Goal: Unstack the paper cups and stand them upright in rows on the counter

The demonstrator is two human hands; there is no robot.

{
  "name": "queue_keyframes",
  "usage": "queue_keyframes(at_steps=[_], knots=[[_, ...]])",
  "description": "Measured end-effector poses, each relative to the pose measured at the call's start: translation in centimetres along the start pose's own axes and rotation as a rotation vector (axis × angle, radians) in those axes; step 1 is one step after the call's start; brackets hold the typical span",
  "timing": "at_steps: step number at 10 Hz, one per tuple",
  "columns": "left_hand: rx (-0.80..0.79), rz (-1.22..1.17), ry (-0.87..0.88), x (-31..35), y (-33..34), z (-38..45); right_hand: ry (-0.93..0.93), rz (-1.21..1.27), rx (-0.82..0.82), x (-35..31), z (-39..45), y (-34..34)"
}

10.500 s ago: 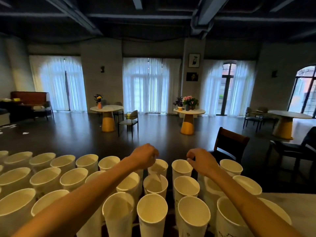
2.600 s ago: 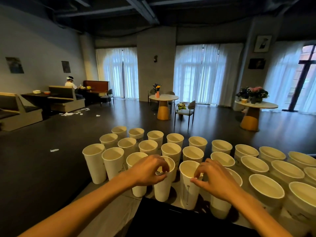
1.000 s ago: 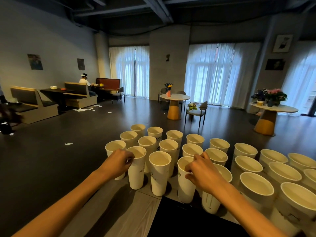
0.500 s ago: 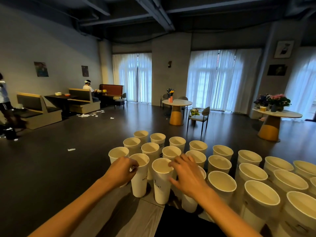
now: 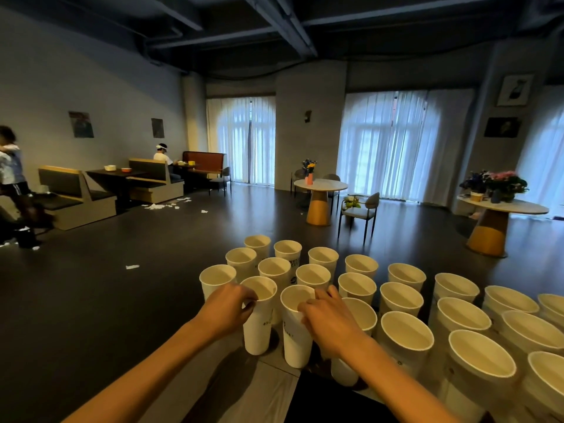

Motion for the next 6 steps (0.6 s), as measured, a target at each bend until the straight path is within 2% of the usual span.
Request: queue_keyframes(at_steps=[2, 6], knots=[[-0.022, 0.011, -0.006, -0.16, 0.08, 0.15, 0.004, 0.010, -0.036, 0.00, 0.15, -0.13], [-0.009, 0.027, -0.035, 0.03, -0.55, 0.11, -0.043, 0.052, 0.068, 0.50, 0.90, 0.14]])
Point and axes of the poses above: each hand's wrist, its own z-axis towards the middle knuckle, its own y-axis out of the palm, x = y × z, the point moved 7 cm from there along z, towards the middle knuckle, and after that the axes turned 3 degrees about -x, right-handed, at the moved point
